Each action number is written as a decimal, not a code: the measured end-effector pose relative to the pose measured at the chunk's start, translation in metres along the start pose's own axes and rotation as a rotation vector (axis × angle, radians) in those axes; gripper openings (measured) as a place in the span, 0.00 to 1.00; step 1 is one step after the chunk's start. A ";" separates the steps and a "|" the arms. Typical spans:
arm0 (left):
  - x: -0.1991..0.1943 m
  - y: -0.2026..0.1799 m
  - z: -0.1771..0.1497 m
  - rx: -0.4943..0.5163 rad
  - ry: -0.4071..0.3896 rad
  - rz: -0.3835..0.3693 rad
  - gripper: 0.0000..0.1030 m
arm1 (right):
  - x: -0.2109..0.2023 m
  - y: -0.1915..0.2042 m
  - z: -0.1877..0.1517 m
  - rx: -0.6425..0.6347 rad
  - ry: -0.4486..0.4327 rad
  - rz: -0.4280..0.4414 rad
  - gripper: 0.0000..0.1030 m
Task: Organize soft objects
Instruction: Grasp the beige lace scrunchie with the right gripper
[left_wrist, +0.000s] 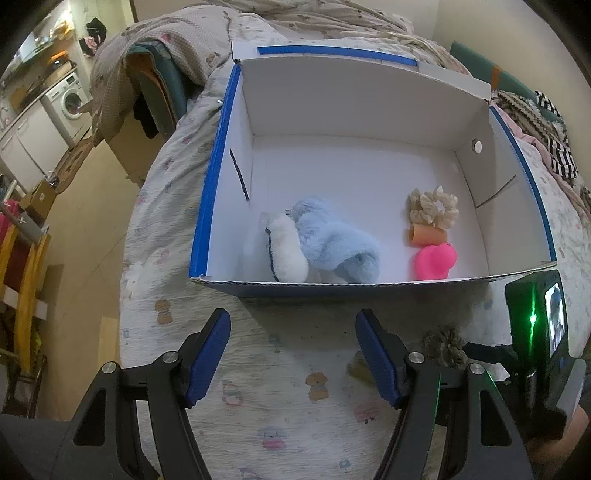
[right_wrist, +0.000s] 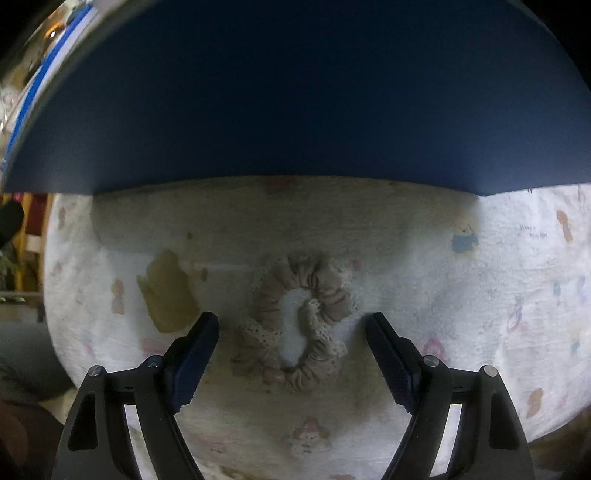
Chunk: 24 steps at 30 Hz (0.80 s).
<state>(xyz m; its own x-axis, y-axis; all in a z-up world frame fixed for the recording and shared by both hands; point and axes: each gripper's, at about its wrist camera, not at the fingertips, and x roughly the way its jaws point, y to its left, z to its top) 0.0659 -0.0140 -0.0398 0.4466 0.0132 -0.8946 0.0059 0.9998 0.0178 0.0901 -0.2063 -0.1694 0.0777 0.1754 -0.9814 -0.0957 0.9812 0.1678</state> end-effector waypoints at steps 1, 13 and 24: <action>0.000 0.000 0.000 0.001 0.000 0.001 0.66 | 0.001 0.002 -0.001 -0.011 0.001 -0.008 0.84; 0.008 -0.009 -0.006 0.040 0.019 -0.005 0.66 | -0.015 0.003 -0.007 -0.037 -0.041 -0.017 0.18; 0.044 -0.029 -0.021 0.078 0.179 -0.073 0.66 | -0.045 -0.031 -0.013 0.130 -0.144 0.049 0.18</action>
<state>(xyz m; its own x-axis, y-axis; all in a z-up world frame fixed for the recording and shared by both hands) 0.0667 -0.0424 -0.0889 0.2763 -0.0500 -0.9598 0.1052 0.9942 -0.0216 0.0768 -0.2454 -0.1312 0.2178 0.2238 -0.9500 0.0256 0.9717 0.2348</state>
